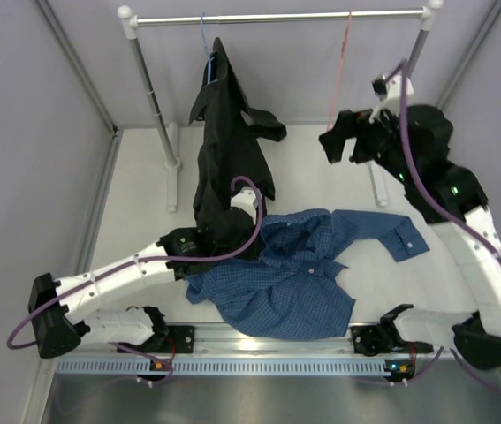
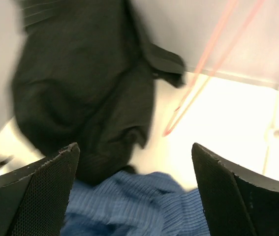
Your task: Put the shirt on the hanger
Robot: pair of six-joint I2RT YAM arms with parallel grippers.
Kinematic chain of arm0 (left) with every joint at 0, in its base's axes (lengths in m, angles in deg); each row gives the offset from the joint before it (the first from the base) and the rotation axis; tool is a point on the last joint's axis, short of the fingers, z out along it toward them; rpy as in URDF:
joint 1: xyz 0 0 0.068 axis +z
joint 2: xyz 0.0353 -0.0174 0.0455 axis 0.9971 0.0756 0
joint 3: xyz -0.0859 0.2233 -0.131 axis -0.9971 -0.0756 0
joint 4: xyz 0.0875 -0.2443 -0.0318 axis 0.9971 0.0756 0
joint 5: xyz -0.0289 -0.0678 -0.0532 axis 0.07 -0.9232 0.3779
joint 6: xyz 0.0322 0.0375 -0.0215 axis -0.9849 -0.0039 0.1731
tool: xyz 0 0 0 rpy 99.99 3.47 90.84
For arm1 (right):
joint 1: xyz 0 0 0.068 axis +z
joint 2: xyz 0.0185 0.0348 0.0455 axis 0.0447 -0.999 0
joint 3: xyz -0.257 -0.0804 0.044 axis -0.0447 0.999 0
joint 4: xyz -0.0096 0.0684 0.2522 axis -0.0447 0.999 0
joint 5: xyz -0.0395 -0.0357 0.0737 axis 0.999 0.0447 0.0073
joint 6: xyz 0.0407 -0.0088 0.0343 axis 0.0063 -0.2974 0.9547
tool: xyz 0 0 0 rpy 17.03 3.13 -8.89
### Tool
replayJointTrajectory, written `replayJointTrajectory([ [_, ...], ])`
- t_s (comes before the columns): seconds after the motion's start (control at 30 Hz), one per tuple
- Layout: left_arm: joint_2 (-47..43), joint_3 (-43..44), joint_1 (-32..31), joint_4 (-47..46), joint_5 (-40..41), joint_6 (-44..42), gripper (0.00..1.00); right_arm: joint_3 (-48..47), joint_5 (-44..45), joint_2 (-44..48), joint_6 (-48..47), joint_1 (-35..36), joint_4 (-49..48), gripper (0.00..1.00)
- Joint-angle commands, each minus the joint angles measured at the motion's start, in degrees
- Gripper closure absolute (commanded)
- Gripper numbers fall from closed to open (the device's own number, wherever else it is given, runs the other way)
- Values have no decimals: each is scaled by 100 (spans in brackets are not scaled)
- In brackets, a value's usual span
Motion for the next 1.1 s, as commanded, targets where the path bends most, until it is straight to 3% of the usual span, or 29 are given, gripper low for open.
replayJointTrajectory([
  [0.0, -359, -17, -8, -63, -373, 129, 100, -982, 410, -1312, -384, -437, 558, 12],
  [0.03, -376, -35, -8, -63, -417, 120, 100, -1240, 649, -1560, -393, -455, 689, 18],
  [0.1, -376, -114, -8, -54, -514, 137, 100, -1871, 1193, -1965, -376, -499, 699, 22],
  [0.3, -394, -324, -8, -54, -593, 190, 100, -3298, 1310, -3450, -340, -736, 1094, 41],
  [0.43, -517, -439, -8, -54, -567, 234, 100, -3405, 1661, -3760, -227, -745, 1376, 74],
  [0.6, -543, -474, -17, -54, -514, 225, 100, -3167, 1899, -3593, -217, -754, 1350, 73],
  [0.83, -447, -527, -8, -63, -549, 278, 100, -3035, 1899, -3602, -235, -824, 1350, 91],
  [1.07, -350, -501, -8, -72, -576, 278, 100, -3018, 2030, -3374, -287, -824, 1245, 100],
])
